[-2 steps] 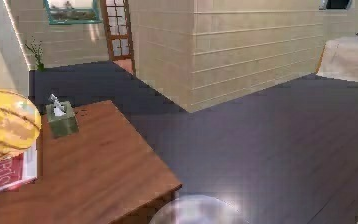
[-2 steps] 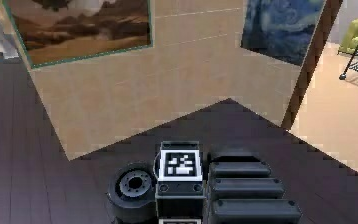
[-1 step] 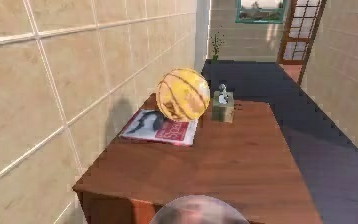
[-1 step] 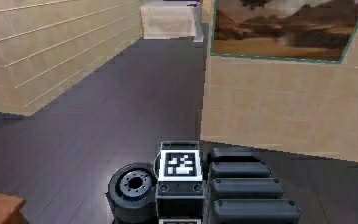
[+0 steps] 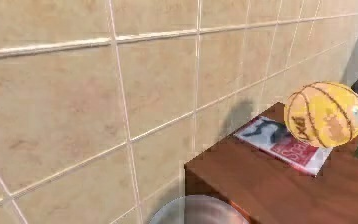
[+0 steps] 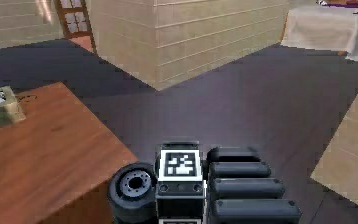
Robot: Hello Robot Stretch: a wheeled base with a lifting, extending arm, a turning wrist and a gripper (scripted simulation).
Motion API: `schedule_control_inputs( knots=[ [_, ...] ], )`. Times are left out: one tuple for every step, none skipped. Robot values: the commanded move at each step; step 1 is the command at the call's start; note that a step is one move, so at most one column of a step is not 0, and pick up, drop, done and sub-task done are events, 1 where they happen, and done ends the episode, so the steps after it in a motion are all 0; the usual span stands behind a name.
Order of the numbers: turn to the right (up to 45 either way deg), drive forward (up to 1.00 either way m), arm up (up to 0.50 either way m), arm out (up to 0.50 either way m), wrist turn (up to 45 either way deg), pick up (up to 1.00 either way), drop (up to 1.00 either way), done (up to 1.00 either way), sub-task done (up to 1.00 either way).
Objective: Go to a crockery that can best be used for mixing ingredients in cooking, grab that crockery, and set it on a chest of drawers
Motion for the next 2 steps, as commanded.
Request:
schedule_control_inputs(
  knots=[
    [-45.0, 0.00, 0.00, 0.00, 0.0, 0.00, 0.00, 0.00, 0.00],
    [-45.0, 0.00, 0.00, 0.00, 0.0, 0.00, 0.00, 0.00, 0.00]
  ],
)
